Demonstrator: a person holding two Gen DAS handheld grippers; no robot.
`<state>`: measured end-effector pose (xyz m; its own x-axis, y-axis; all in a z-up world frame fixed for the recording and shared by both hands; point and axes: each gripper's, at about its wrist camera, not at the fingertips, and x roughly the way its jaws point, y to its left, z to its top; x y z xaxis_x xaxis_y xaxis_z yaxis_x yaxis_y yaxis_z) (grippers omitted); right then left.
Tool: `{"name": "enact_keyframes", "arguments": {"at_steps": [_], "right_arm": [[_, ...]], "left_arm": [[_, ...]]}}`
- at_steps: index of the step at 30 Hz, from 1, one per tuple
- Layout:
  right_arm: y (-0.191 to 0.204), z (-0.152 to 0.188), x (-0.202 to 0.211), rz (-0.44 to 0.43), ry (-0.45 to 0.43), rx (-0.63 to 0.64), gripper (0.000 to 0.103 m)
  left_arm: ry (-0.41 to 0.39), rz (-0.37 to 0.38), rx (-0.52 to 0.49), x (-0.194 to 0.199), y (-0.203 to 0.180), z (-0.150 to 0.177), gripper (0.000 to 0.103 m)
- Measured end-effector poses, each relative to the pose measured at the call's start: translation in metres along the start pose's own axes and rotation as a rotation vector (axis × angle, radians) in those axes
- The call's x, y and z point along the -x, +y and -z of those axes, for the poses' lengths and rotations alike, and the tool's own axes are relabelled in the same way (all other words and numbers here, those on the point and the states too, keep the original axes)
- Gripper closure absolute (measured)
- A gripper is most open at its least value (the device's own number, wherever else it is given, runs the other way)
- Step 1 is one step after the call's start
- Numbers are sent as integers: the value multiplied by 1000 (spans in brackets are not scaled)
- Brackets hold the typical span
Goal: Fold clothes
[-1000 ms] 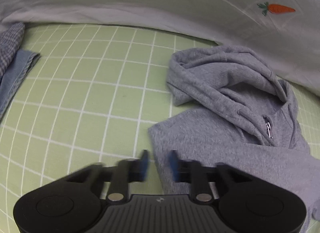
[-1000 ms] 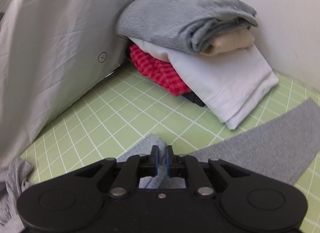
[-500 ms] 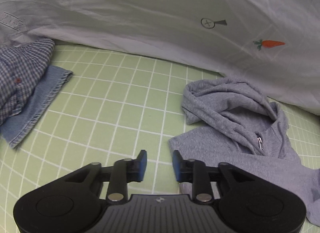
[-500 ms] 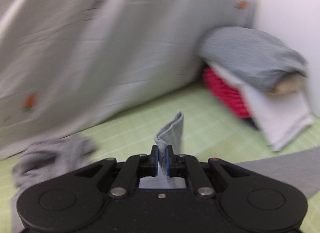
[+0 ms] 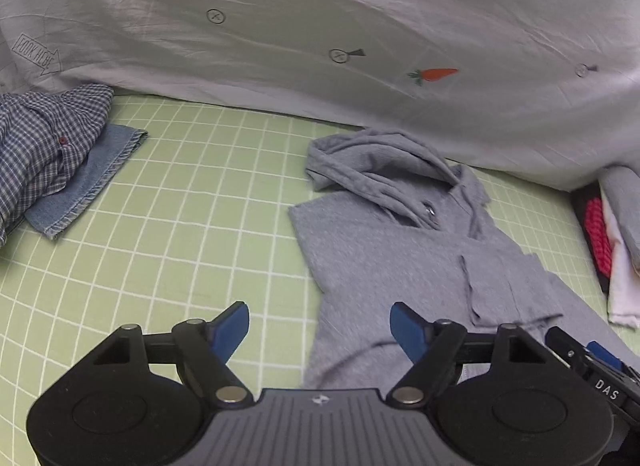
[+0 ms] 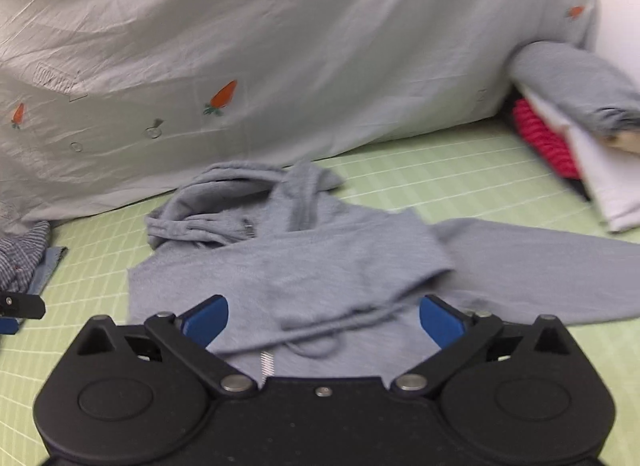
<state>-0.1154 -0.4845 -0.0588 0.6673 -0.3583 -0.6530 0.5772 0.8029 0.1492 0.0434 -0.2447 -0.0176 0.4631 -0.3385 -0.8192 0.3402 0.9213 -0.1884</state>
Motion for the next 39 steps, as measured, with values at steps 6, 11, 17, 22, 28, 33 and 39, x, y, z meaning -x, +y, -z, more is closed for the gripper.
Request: {"name": "enact_keyframes", "arguments": {"at_steps": [6, 11, 17, 22, 28, 33, 39], "right_arm": [[-50, 13, 24, 27, -1, 4, 0], [-102, 13, 22, 14, 0, -1, 0], [-161, 2, -4, 13, 49, -27, 0], [-192, -14, -46, 73, 70, 12, 0], [-219, -32, -97, 155, 122, 24, 0], [-235, -27, -117, 216, 162, 19, 0], [-241, -22, -125, 233, 174, -20, 0]], "left_arm": [[-2, -37, 25, 1, -39, 29, 22], [12, -44, 9, -11, -86, 44, 19], [23, -45, -12, -36, -135, 41, 20], [45, -63, -41, -75, -160, 18, 22], [130, -50, -91, -137, -184, -12, 47], [189, -34, -162, -172, -200, -13, 81], [142, -60, -212, -164, -199, -14, 97]]}}
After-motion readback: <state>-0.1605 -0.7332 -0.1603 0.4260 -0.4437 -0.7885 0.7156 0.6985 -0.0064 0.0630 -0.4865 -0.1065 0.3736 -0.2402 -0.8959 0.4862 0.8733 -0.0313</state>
